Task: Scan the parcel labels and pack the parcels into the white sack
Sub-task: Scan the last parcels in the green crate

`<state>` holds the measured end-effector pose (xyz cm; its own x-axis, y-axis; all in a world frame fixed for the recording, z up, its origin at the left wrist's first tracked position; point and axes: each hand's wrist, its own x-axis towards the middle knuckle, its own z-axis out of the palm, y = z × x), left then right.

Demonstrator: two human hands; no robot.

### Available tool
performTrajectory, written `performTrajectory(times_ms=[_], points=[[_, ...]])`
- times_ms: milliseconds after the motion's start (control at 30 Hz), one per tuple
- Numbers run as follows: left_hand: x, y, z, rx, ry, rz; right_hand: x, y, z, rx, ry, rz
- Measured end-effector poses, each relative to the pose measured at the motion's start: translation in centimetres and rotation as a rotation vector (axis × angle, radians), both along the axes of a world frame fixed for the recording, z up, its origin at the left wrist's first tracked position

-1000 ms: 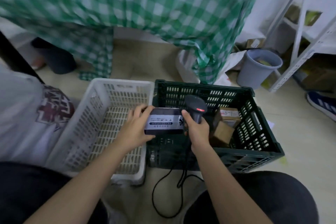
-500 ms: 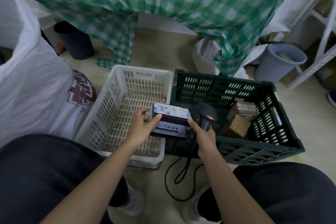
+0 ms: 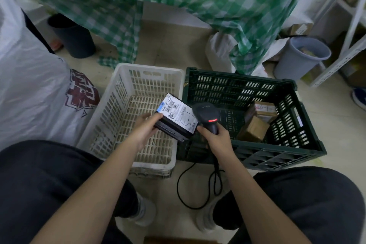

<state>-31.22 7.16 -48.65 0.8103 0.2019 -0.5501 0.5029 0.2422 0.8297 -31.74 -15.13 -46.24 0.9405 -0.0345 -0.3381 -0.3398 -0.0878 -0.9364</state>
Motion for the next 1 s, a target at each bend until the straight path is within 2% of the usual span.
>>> performTrajectory(times_ms=[267, 367, 500, 767, 1000], points=[[0.7, 1.1, 3.2, 0.22, -0.118, -0.052, -0.3, -0.9, 4.2, -0.304, -0.092, 0.32], [0.9, 1.6, 3.6, 0.308, -0.123, -0.101, -0.6, -1.3, 4.9, -0.359, -0.096, 0.344], [0.8, 1.8, 4.1, 0.334, -0.129, -0.105, -0.8, -1.4, 5.4, -0.406, -0.104, 0.352], [0.3, 1.9, 4.1, 0.304, -0.14, -0.088, -1.2, -1.5, 5.5, -0.422, -0.088, 0.339], [-0.4, 1.8, 6.5, 0.324, -0.203, -0.068, -1.4, -1.4, 6.0, -0.174, -0.142, 0.172]])
